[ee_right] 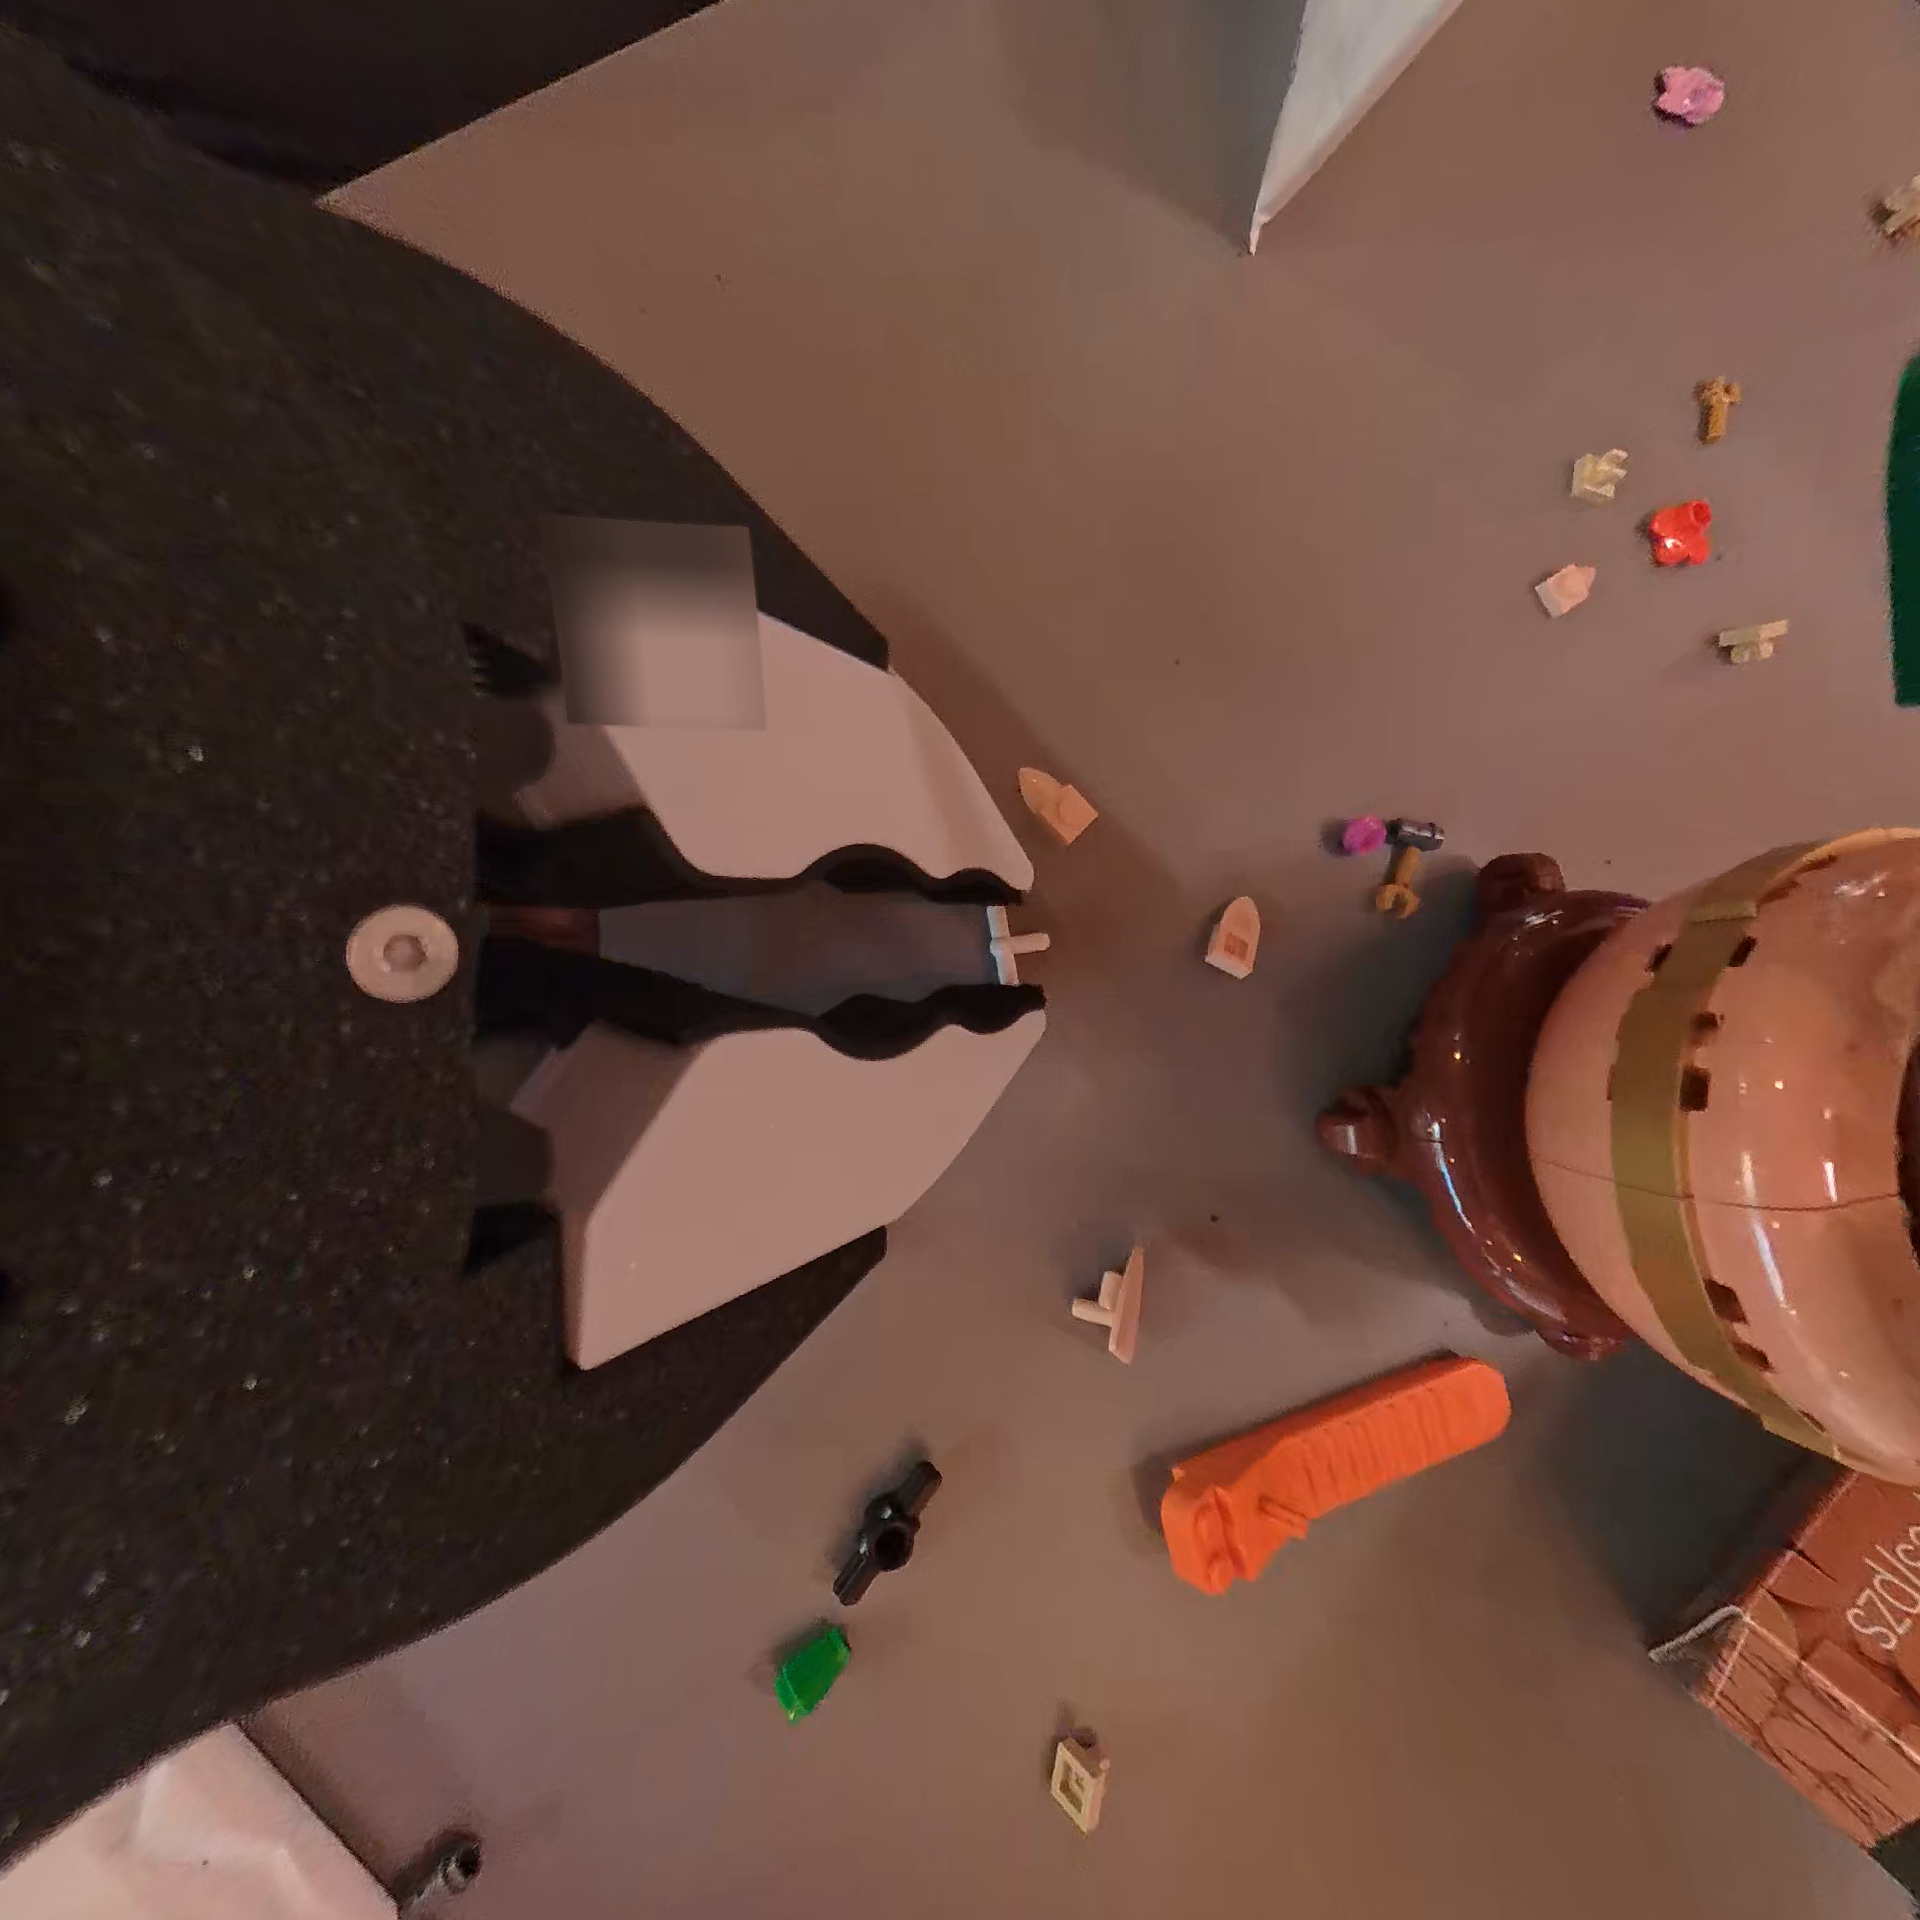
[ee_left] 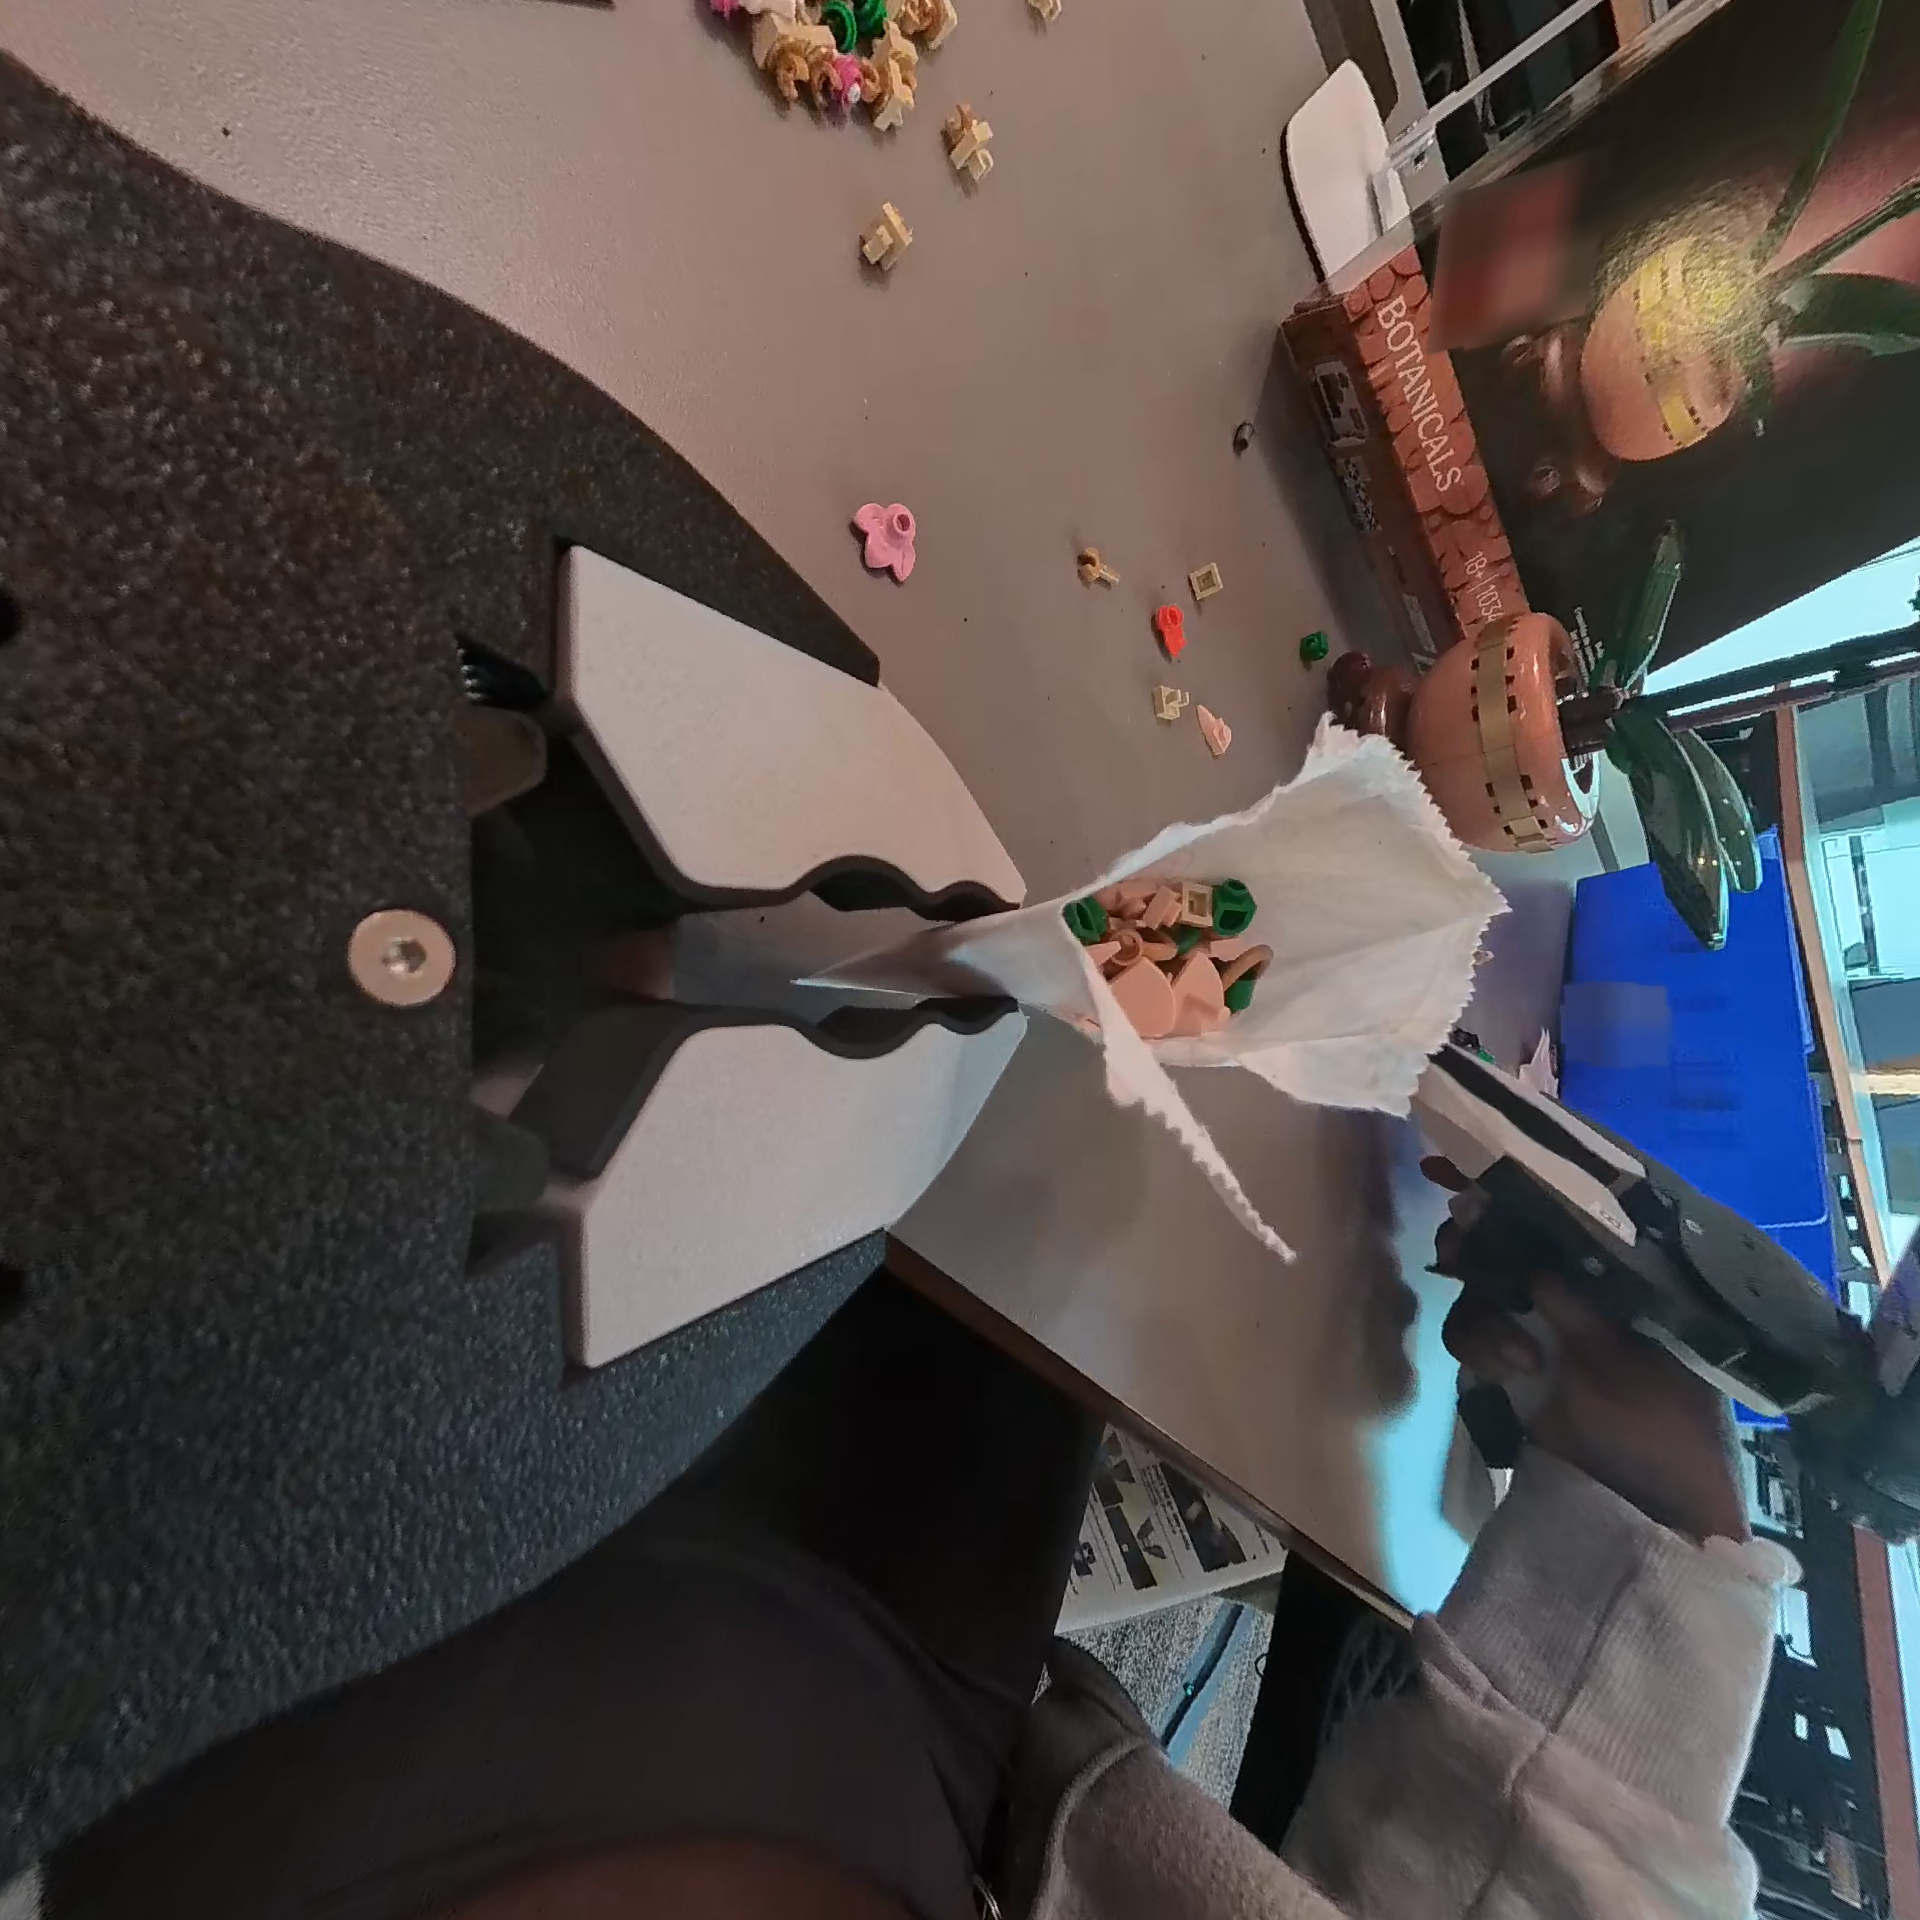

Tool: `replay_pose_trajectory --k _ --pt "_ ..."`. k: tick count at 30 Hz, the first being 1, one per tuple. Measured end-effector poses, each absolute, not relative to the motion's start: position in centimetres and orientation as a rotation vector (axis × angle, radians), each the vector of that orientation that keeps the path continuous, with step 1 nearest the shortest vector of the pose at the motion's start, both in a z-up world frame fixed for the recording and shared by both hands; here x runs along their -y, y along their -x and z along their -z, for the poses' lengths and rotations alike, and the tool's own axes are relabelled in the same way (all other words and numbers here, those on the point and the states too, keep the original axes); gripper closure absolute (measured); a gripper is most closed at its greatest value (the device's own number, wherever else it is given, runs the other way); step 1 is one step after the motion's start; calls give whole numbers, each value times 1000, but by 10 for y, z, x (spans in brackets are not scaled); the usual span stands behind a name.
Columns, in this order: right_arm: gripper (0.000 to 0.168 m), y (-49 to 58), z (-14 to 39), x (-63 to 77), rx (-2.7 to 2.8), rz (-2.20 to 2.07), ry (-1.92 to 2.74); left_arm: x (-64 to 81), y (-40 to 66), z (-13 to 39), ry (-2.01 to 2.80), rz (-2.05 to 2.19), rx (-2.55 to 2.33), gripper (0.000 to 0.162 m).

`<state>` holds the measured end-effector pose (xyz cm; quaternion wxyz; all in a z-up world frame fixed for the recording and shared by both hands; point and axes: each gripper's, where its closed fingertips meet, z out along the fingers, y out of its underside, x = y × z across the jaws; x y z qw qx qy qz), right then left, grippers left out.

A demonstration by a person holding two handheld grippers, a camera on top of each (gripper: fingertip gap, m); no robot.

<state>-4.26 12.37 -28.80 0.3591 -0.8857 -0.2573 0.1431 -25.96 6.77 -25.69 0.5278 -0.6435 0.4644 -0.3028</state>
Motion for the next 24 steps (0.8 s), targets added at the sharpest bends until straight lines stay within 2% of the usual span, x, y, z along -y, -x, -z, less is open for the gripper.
replay_pose_trajectory --k 6,14,17,20,24 --pt "153 49 279 -122 649 -433 2229 -67 260 258 1534 718 -1111 149" --pt "153 186 175 -86 836 -812 1807 -68 260 258 1538 718 -1107 149" --pt "153 225 181 -85 913 -782 1797 -68 259 258 1535 714 -1108 149" --pt "136 230 199 -93 952 -691 1878 -68 260 258 1533 713 -1109 149" --pt "136 225 196 -89 933 -709 1864 -68 260 258 1534 717 -1107 149"
